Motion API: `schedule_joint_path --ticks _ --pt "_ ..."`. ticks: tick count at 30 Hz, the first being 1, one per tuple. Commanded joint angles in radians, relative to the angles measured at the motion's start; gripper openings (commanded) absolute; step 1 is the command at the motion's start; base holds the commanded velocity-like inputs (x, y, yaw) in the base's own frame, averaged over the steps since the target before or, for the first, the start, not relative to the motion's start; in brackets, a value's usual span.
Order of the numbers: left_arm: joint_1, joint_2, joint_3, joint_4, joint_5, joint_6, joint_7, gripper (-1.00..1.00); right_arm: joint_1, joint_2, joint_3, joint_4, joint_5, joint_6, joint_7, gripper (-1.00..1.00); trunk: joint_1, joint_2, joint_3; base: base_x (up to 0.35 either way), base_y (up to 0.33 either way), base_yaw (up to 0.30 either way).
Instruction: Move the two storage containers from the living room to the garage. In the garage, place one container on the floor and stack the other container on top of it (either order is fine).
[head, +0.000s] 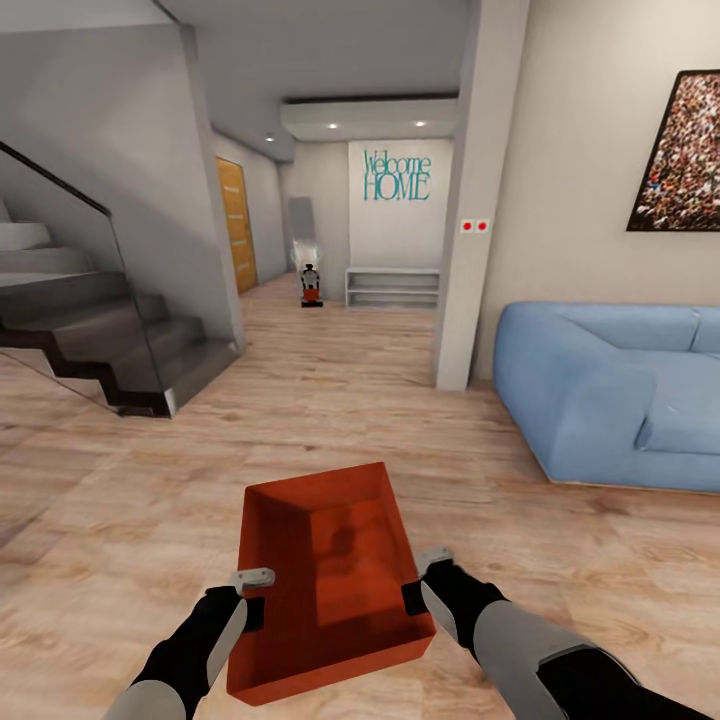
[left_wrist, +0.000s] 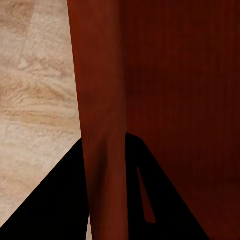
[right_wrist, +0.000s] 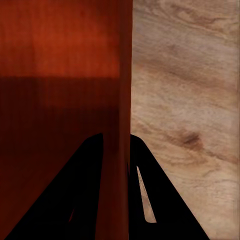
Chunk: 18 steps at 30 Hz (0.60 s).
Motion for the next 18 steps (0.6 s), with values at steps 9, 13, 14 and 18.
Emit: schedule_joint_path --ticks 9,13,14,18 --pt "0.001 0.007 -0.012 0.001 0.045 -0.001 0.009 -1.0 -0.002 0.0 -0.001 -0.004 0.017 0.007 0.0 -1.0 0.0 0.0 -0.001 0.341 0.0 0.0" --pt "0.001 0.007 -0.012 0.002 0.045 -0.001 0.009 -1.0 -0.002 0.0 -0.001 -0.003 0.017 0.007 0.0 -1.0 0.0 0.0 -0.001 0.341 0.016 0.0" --pt "0.001 0.007 -0.012 0.002 0.045 -0.001 0.009 -1.0 -0.002 0.0 -0.001 -0.002 0.017 0.007 0.0 -1.0 0.0 0.0 -0.001 0.341 0.06 0.0" --pt "0.001 0.007 -0.012 0.002 0.045 -0.001 0.009 -1.0 -0.002 0.0 -0.001 -0.002 0.017 0.007 0.0 -1.0 0.0 0.0 -0.001 0.341 0.071 0.0"
